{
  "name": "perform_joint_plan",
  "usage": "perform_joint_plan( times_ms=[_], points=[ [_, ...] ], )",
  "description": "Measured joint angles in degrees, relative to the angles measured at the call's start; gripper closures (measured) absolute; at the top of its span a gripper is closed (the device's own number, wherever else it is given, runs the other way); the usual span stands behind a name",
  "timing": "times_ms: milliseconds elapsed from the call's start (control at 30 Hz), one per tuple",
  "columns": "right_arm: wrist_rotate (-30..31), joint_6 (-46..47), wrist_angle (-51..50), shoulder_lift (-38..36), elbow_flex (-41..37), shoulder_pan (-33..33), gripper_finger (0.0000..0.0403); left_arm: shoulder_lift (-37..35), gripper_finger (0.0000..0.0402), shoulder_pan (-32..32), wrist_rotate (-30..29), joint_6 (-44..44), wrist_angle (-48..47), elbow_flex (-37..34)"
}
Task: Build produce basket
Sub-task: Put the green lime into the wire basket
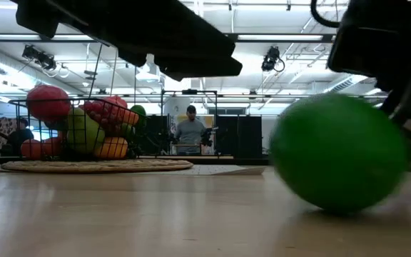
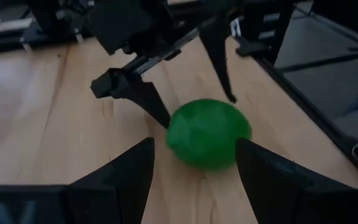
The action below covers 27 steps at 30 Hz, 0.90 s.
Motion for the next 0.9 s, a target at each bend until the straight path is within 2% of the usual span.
perform_joint_plan(
  times_ms=[167, 400, 533, 600, 700, 800, 900],
  points=[
    [-1.0, -1.3, 9.4, 4.7, 0.0, -2.6, 0.0039, 0.0, 0.0170, -0.3, 0.0, -0.2, -1.8, 0.0],
    [-2.1, -6.3, 11.5, 8.7, 2.9, -7.1, 0.0039, 0.0, 0.0170, -1.6, 0.1, -0.2, -2.5, 0.0],
    [-2.2, -11.0, 10.5, 8.5, 4.5, -8.4, 0.0039, 0.0, 0.0170, -2.9, 1.0, -2.6, -8.3, 0.0],
    [-2.3, -12.1, 10.9, 7.9, 4.8, -8.7, 0.0039, 0.0, 0.0170, -3.3, -1.2, -6.8, -11.5, 0.0],
    [-2.5, -12.9, 10.4, 7.7, 4.8, -8.9, 0.0039, 0.0, 0.0165, -3.2, -8.5, -13.7, -15.3, 0.0],
    [-2.5, -14.0, 9.9, 7.7, 4.8, -9.0, 0.0039, -0.1, 0.0155, -3.0, -12.7, -13.7, -15.6, 0.0],
    [-2.6, -14.2, 8.6, 7.7, 4.8, -9.0, 0.0039, -0.4, 0.0141, -3.1, -14.0, -12.7, -15.1, 0.0]
  ],
)
